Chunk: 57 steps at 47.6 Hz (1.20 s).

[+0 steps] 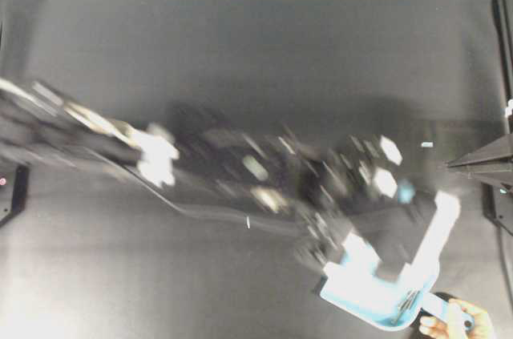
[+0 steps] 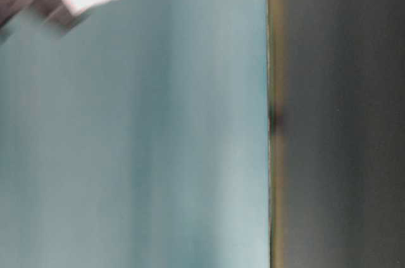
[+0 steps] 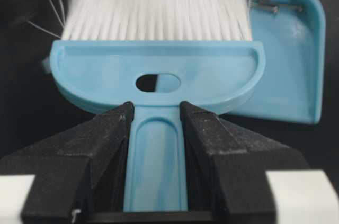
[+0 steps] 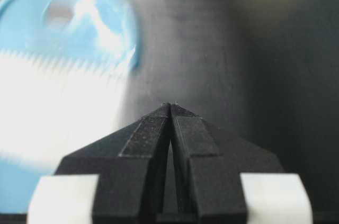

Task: Hold the dustpan with a person, while the left arm uses a hand brush to gather the screws into the dustpan.
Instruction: 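Carry the brush back left with the left gripper and lower it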

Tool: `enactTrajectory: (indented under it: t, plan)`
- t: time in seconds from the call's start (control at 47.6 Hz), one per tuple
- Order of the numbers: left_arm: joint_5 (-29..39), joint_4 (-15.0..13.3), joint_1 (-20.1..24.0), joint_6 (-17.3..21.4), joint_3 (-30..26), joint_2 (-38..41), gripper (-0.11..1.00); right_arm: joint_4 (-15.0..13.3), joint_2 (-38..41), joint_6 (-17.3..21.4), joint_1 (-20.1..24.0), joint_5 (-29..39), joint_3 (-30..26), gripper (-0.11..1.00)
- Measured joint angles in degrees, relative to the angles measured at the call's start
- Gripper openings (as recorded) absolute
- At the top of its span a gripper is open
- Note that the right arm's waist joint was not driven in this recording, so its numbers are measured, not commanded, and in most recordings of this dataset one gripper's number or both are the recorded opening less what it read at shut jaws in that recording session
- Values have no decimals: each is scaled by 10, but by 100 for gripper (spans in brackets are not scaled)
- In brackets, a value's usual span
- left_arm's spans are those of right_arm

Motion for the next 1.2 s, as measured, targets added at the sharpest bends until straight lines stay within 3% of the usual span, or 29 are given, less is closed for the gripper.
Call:
enactTrajectory:
  t: [0.252,0.42,0.715,0.862,1.198]
  plan:
    - [-31,0,4,-40,189,-112,30,0,-1,0,0,0,0,0]
    - [-104,-1,8,-79,310,-173,30,-1,-2,1,0,0,0,0]
    - [-257,-2,15,-101,483,-271,30,-1,-3,1,0,0,0,0]
    - [-279,-1,27,-117,535,-294,30,-1,-4,1,0,0,0,0]
    - [-314,-1,31,-118,589,-295,30,-1,-4,1,0,1,0,0]
